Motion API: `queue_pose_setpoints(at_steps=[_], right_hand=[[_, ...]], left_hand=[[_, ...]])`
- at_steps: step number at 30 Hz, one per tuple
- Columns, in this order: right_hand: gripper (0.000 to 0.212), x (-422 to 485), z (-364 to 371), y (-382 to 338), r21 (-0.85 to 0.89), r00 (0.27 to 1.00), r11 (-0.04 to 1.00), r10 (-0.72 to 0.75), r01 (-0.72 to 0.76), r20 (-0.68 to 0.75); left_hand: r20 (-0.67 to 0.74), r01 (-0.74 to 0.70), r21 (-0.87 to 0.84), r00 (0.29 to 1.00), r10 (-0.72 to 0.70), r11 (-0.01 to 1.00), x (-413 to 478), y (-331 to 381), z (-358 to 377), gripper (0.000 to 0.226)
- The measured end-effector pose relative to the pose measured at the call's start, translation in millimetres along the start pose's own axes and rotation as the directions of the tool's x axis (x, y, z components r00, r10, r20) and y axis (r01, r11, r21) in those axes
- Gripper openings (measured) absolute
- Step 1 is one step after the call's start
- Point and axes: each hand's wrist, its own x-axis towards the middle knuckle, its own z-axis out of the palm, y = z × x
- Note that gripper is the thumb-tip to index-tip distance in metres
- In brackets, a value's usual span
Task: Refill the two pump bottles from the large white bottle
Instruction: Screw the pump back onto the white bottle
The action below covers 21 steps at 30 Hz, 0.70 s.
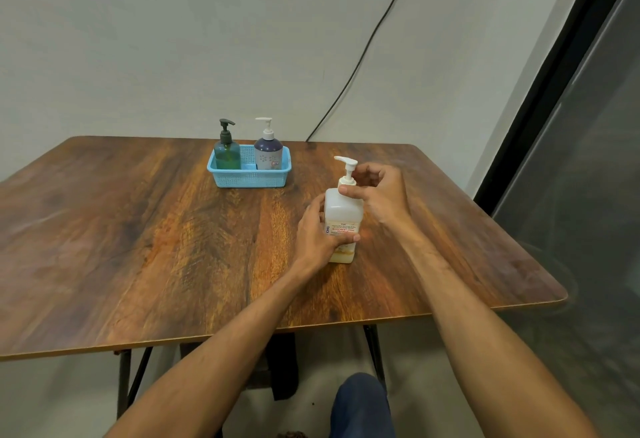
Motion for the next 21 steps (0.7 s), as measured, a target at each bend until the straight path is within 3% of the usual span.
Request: queue_pose_setpoints(at_steps=[13, 21], right_hand=[[0.031, 5.5, -8.2, -1.0, 0.016, 0.983, 0.998, -0.057, 0.055, 0.175], [0.033, 6.8, -10.1, 0.3, 0.014, 0.978, 0.998, -0.060, 0.058, 0.198]], left_hand=[[0.005, -0.007, 0.013, 1.000, 0.007, 1.000, 2.7, -5.0, 0.9, 0.097], [0.010, 0.001, 0.003, 1.000, -0.001, 1.000, 4.0, -4.8, 1.7, 0.095]])
